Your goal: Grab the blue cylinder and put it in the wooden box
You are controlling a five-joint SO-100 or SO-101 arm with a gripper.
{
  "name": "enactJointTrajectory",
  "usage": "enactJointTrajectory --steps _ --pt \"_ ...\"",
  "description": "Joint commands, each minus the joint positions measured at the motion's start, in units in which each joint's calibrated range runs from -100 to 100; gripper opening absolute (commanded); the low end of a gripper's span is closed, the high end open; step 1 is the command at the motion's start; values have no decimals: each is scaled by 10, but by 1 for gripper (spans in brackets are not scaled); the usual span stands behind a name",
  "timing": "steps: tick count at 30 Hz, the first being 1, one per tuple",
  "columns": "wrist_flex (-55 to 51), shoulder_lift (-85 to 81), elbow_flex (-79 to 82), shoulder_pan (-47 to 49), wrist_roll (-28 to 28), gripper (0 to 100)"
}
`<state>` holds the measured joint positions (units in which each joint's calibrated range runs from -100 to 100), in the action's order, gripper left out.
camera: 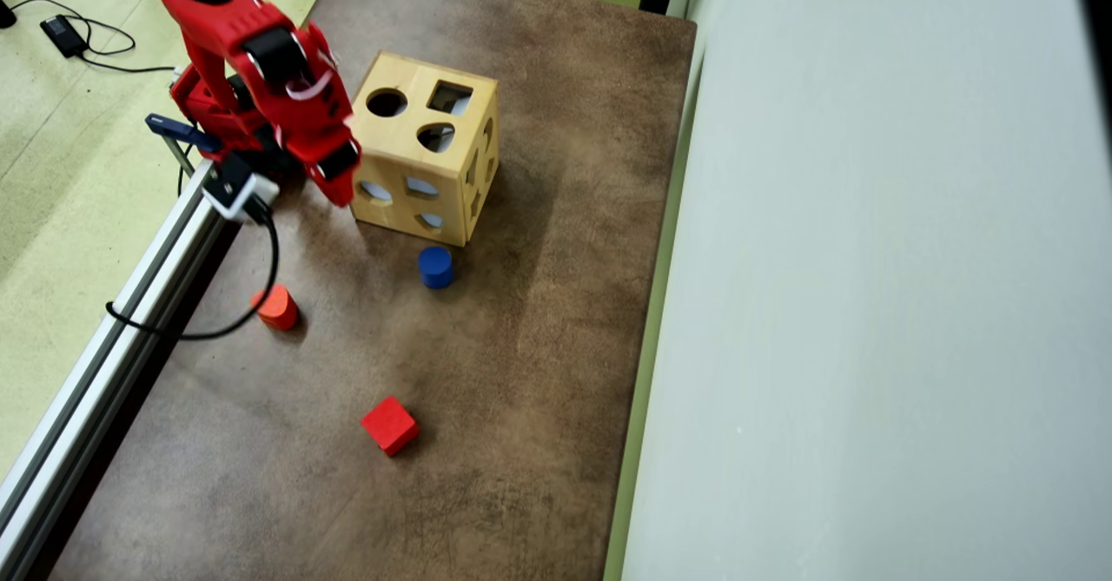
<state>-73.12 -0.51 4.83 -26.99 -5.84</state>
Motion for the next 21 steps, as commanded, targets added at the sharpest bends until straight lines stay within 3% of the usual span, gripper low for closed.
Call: enactJointTrajectory --steps 1,7,21 --pt "74 33 -22 7 -3 3" --pt "141 122 -22 19 -4 3" --pt "132 122 -22 111 -4 3"
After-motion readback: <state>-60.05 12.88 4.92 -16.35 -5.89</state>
